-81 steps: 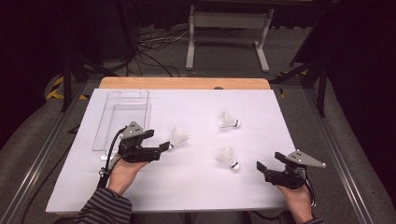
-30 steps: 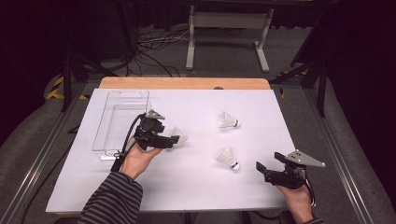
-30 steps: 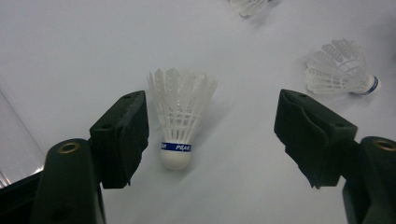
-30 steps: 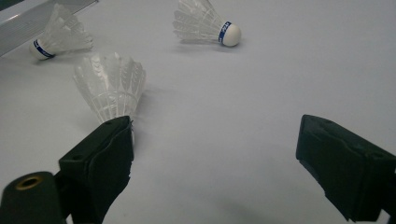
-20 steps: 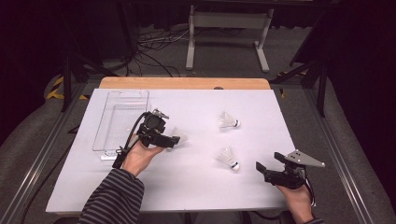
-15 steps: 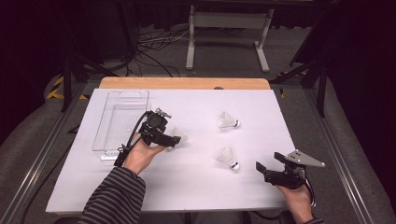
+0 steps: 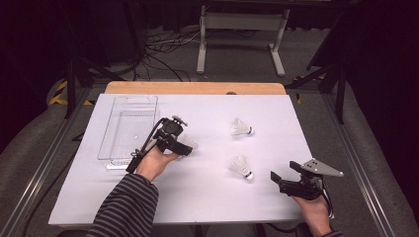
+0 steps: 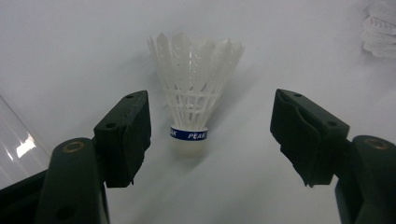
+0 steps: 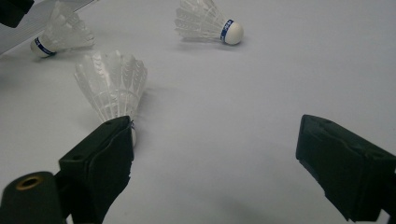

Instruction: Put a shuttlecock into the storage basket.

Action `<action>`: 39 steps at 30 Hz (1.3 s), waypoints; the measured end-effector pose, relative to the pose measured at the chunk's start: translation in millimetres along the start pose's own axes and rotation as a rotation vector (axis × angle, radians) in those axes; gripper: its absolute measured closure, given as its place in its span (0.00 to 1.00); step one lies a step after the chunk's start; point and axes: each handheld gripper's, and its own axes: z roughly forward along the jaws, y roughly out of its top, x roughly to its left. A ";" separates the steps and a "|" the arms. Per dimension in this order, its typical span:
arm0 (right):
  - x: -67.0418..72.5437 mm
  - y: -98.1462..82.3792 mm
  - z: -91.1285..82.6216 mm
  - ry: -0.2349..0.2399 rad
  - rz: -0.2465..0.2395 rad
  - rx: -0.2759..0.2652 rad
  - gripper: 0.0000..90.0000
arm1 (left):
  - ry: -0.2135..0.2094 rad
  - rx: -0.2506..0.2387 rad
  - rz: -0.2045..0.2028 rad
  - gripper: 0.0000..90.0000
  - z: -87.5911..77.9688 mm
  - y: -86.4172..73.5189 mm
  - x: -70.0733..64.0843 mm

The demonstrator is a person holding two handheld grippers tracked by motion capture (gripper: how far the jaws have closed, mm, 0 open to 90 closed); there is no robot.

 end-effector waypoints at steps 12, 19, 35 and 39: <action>0.1 -0.1 0.9 0.003 -0.003 0.008 0.13 | 0.011 0.061 -0.032 0.35 15.0 3.9 2.7; 0.5 -0.1 1.3 0.006 -0.006 0.009 0.13 | 0.017 0.084 -0.052 0.38 20.1 4.3 5.9; 0.3 -0.4 2.7 0.015 -0.004 0.019 0.13 | 0.023 0.142 -0.053 0.45 31.8 4.6 11.3; 0.2 -0.3 2.7 0.015 -0.004 0.020 0.13 | 0.018 0.154 -0.051 0.48 33.5 4.8 10.5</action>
